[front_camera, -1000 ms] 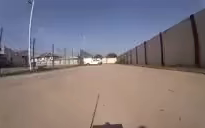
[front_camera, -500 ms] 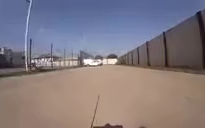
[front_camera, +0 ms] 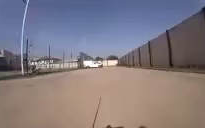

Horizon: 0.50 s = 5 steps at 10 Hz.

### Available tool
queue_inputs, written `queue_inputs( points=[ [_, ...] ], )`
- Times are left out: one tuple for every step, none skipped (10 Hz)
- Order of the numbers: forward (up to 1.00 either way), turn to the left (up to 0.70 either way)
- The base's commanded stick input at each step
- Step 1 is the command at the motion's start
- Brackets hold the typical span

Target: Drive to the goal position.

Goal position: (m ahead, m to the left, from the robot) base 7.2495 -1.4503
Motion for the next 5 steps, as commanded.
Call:
queue_inputs(
  points=[
    [1.00,0.00],
    [1.00,0.00],
    [1.00,0.00],
    [1.00,0.00],
    [1.00,0.00]
  ],
)
